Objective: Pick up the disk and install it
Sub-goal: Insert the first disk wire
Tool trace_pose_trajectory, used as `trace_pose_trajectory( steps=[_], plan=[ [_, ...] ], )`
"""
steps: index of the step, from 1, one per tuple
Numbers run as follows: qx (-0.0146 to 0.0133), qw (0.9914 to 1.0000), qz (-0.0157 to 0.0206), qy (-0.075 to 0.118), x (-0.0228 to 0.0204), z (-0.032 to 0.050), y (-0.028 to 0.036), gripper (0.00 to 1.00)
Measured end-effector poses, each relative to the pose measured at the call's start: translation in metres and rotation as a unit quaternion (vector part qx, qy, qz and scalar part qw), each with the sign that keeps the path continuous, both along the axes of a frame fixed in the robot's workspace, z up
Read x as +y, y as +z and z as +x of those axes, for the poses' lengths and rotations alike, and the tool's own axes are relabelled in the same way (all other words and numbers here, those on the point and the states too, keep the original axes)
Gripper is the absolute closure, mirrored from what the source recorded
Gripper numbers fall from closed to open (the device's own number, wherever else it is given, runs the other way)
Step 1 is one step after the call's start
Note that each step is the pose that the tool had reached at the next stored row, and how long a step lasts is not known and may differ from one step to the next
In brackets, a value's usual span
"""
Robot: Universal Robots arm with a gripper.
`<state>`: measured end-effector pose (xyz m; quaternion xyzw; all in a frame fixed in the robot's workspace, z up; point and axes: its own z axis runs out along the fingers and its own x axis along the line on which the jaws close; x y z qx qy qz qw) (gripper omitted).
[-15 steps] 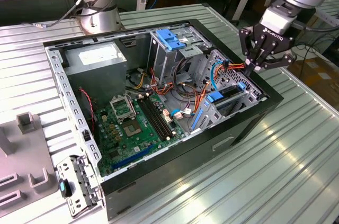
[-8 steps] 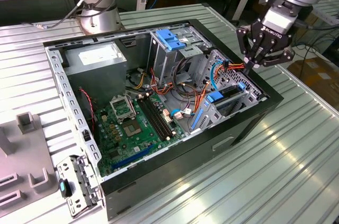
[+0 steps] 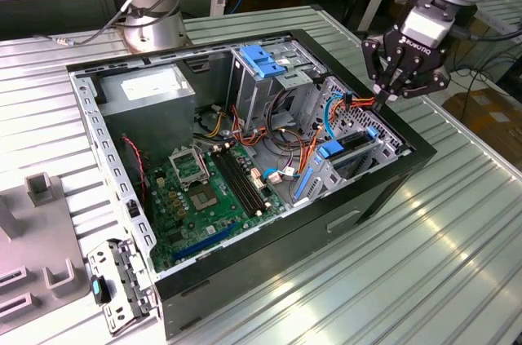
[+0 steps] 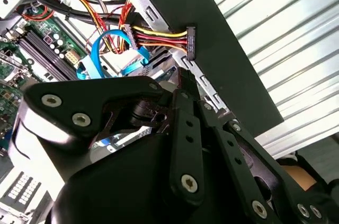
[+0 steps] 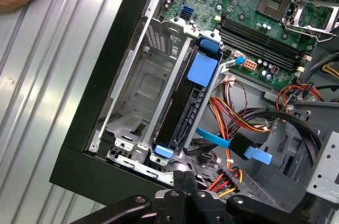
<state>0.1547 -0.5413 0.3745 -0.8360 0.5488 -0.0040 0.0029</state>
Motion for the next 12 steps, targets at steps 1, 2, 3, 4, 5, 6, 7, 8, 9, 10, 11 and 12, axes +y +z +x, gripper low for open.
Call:
trace_pose_trajectory(
  steps=[1, 2, 3, 4, 5, 6, 7, 8, 9, 10, 11, 12],
  plan=[
    [0.0, 0.99999, -0.0001, 0.004, 0.0001, 0.0003, 0.0, 0.89],
    [0.0, 0.99996, 0.0, 0.008, 0.0002, 0.0006, 0.0, 0.89],
    [0.0, 0.9999, -0.0001, 0.014, 0.0002, 0.0008, 0.0001, 0.89],
    [0.0, 0.99981, -0.0001, 0.02, 0.0003, 0.0011, 0.0002, 0.89],
    [0.0, 0.99967, -0.0002, 0.026, 0.0003, 0.0013, 0.0002, 0.89],
    [0.0, 0.99951, -0.0002, 0.031, 0.0003, 0.0015, 0.0002, 0.89],
    [0.0, 0.99916, -0.0001, 0.041, 0.0003, 0.002, 0.0001, 0.89],
    [0.0, 0.99876, -0.0001, 0.05, 0.0002, 0.0023, 0.0001, 0.83],
    [0.0, 0.99825, -0.0001, 0.059, 0.0002, 0.0027, 0.0001, 0.83],
    [0.0, 0.99743, -0.0001, 0.072, 0.0002, 0.003, 0.0001, 0.83],
    [0.0, 0.99674, -0.0001, 0.081, 0.0002, 0.0032, 0.0001, 0.82],
    [0.0, 0.99628, -0.0001, 0.086, 0.0002, 0.0034, 0.0001, 0.82]
  ],
)
